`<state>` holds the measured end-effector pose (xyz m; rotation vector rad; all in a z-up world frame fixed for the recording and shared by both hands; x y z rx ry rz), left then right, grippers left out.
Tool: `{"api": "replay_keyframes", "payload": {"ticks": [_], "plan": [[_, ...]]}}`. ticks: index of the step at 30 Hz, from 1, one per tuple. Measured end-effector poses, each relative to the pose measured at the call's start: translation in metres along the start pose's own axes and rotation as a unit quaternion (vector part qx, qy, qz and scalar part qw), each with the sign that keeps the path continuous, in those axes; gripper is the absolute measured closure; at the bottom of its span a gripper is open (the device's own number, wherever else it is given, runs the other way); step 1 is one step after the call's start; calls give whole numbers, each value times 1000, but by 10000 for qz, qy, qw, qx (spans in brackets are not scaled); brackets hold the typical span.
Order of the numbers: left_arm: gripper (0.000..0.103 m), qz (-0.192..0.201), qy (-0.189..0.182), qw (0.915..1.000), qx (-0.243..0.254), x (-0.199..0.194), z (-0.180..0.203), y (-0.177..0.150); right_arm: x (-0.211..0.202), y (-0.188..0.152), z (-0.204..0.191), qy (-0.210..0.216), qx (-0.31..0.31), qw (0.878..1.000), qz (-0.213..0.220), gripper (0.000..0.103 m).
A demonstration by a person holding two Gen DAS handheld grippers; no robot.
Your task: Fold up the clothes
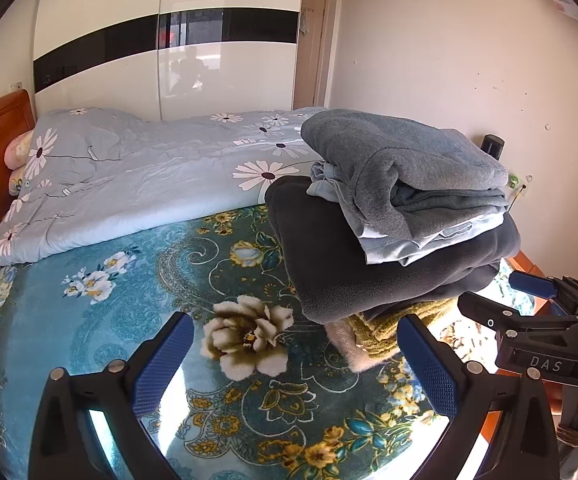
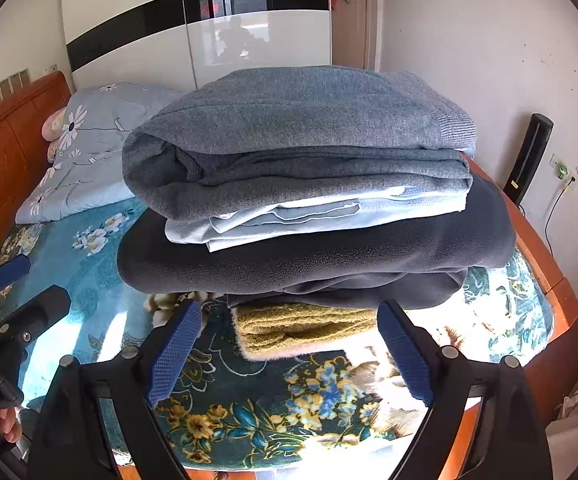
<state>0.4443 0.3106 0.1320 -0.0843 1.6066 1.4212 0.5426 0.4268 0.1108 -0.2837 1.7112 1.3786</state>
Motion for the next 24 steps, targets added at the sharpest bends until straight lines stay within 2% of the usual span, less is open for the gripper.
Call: {"api": "replay_keyframes", "payload": {"ticks": [5,14,24], "plan": [[0,-85,-94,9998,120,1,6,-4,2,-5,1,-23,-41,10000,-41,13],[0,-156,-239,9996,-30,4,6,-4,4,-3,8,-16,64,9999,-82,13],[0,-244,-230,9993,171,8,18,-8,7,-6,10,46,67,9999,-137,13]]}}
Point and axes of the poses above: each gripper's, at about its wrist camera, not at the fingertips, and x roughly the way its jaws point, z to its right, y to its top, the point moved 4 cm from there along x, roughly the way its jaws point, and after that the axes turned 4 degrees about -x, right-handed, at the moved point
